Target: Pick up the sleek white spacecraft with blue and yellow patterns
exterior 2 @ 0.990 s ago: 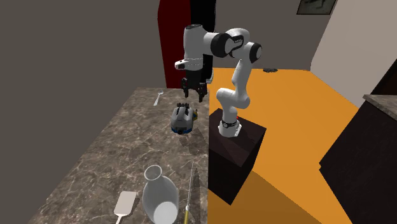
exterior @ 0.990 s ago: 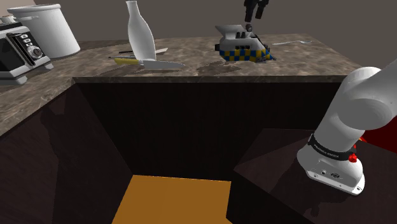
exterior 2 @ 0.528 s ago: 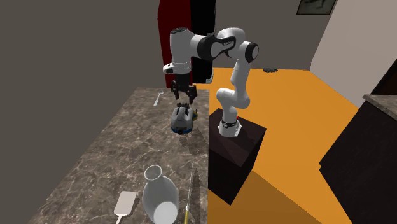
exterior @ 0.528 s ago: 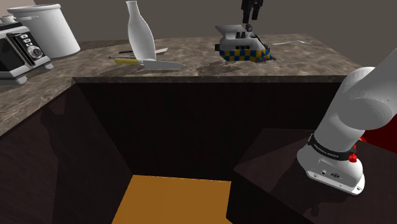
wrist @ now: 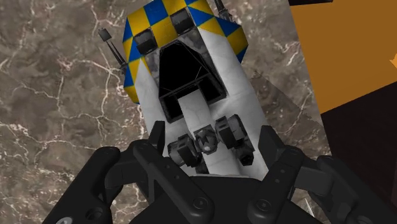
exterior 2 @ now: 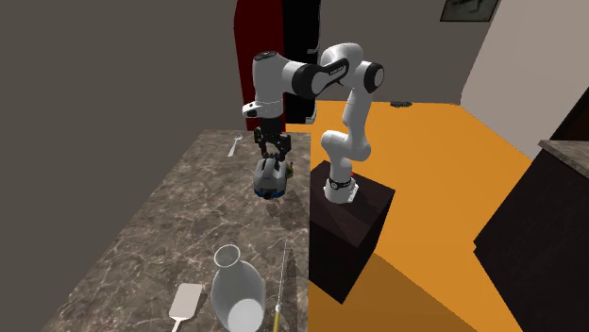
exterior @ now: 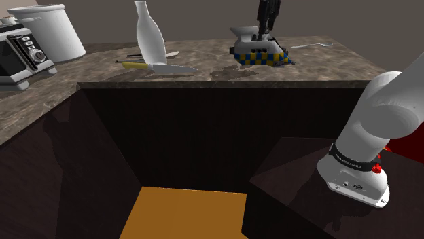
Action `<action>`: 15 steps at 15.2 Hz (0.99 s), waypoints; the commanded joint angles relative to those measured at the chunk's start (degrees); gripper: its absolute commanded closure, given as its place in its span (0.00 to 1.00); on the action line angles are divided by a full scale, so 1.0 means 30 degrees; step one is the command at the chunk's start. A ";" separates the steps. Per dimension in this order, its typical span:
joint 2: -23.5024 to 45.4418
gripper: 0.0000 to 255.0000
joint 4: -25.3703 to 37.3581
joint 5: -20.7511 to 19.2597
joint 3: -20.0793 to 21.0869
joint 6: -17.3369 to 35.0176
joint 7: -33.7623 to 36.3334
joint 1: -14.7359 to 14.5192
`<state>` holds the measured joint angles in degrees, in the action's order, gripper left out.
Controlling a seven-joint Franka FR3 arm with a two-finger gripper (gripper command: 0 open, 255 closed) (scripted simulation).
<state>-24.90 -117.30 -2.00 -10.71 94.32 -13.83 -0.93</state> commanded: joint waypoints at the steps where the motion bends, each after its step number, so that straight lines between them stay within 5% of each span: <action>1: 0.0015 1.00 -0.0054 0.0003 0.0006 0.0028 0.0007 -0.0005; 8: 0.0022 1.00 -0.0058 -0.0002 -0.0008 0.0039 -0.0009 -0.0001; 15: 0.0465 1.00 0.2153 0.0086 0.0023 -0.1733 -0.0012 -0.0061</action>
<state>-23.53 -111.92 -1.77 -10.68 89.96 -13.89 -1.09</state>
